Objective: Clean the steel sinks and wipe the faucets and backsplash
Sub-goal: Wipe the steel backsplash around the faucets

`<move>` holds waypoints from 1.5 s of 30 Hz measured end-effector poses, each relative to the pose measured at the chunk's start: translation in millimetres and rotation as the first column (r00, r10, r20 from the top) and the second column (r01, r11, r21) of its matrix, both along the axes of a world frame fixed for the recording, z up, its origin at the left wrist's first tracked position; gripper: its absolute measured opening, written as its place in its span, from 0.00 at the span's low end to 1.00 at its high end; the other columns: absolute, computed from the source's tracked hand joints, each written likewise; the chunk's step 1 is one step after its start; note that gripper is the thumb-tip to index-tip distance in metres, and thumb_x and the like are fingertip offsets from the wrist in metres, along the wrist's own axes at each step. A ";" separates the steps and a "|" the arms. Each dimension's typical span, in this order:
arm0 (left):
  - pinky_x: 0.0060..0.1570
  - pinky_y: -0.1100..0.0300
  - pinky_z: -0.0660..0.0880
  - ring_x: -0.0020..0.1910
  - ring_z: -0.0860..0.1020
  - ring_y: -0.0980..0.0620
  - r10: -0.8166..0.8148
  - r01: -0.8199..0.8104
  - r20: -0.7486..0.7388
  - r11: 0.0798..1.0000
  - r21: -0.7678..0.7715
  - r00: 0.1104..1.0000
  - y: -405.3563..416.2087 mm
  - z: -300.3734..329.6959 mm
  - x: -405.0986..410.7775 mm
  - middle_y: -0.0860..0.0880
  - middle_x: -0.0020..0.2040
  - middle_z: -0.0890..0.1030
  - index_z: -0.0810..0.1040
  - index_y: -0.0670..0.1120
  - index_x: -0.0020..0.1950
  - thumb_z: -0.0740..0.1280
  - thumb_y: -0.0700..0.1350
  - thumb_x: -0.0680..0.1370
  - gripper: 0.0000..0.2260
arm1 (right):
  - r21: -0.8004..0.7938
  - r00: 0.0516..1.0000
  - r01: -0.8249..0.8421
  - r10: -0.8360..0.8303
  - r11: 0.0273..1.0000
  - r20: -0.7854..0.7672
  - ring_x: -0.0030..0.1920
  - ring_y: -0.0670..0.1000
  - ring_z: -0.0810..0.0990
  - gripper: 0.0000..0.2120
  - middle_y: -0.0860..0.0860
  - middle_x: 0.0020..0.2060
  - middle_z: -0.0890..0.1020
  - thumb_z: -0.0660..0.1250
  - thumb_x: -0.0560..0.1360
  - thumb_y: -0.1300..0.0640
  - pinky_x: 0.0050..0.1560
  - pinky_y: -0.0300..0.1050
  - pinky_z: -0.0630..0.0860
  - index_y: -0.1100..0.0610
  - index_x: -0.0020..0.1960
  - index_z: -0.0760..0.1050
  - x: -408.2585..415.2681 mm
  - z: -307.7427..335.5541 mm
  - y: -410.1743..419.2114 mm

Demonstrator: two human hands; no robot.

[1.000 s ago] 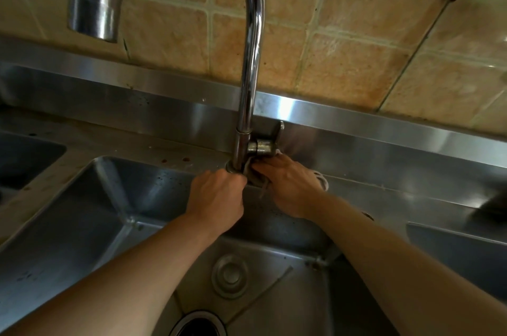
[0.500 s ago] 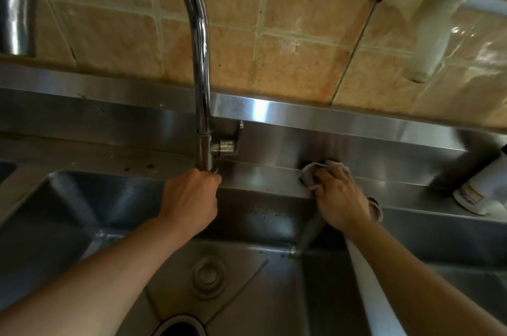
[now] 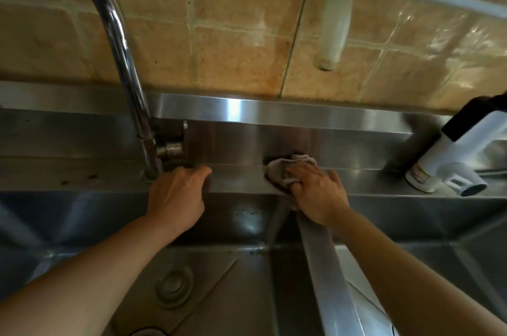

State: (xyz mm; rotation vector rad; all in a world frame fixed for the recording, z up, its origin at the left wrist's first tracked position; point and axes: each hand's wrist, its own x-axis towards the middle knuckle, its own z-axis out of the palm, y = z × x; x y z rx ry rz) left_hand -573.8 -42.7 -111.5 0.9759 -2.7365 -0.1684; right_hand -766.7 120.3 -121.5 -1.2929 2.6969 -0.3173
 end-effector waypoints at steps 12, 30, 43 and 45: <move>0.44 0.57 0.72 0.52 0.79 0.48 0.142 -0.128 0.153 0.987 -0.101 0.978 15.5 -2.2 -21.6 0.49 0.51 0.81 0.77 0.55 0.59 0.63 0.43 0.76 0.13 | -0.027 0.795 0.605 -0.606 0.796 -0.040 0.72 0.60 0.60 0.28 0.59 0.73 0.60 0.55 0.77 0.45 0.73 0.53 0.57 0.58 0.73 0.61 -102.8 -17.2 85.5; 0.36 0.59 0.67 0.45 0.81 0.48 0.144 -0.102 0.206 0.974 -0.203 0.968 14.2 -6.5 -34.0 0.50 0.43 0.82 0.78 0.54 0.49 0.65 0.45 0.74 0.07 | 0.000 0.779 0.627 -0.626 0.779 0.034 0.75 0.60 0.52 0.33 0.61 0.75 0.50 0.54 0.79 0.45 0.75 0.52 0.51 0.62 0.76 0.51 -108.4 -5.5 84.0; 0.39 0.58 0.70 0.49 0.80 0.50 0.114 -0.082 0.196 0.983 -0.165 0.974 15.9 1.2 -28.6 0.50 0.46 0.82 0.77 0.55 0.54 0.62 0.45 0.76 0.10 | -0.496 0.682 0.727 -0.587 0.475 0.436 0.71 0.60 0.61 0.25 0.57 0.74 0.53 0.58 0.80 0.60 0.73 0.50 0.57 0.61 0.74 0.55 -91.4 8.8 59.3; 0.42 0.57 0.73 0.49 0.80 0.49 0.104 -0.079 0.181 0.987 -0.141 0.978 13.4 -0.3 -27.2 0.50 0.46 0.82 0.78 0.54 0.54 0.62 0.45 0.75 0.11 | -0.345 0.573 0.819 -0.623 0.458 0.533 0.73 0.62 0.56 0.30 0.61 0.75 0.48 0.59 0.80 0.60 0.74 0.53 0.55 0.65 0.76 0.48 -87.8 19.1 35.9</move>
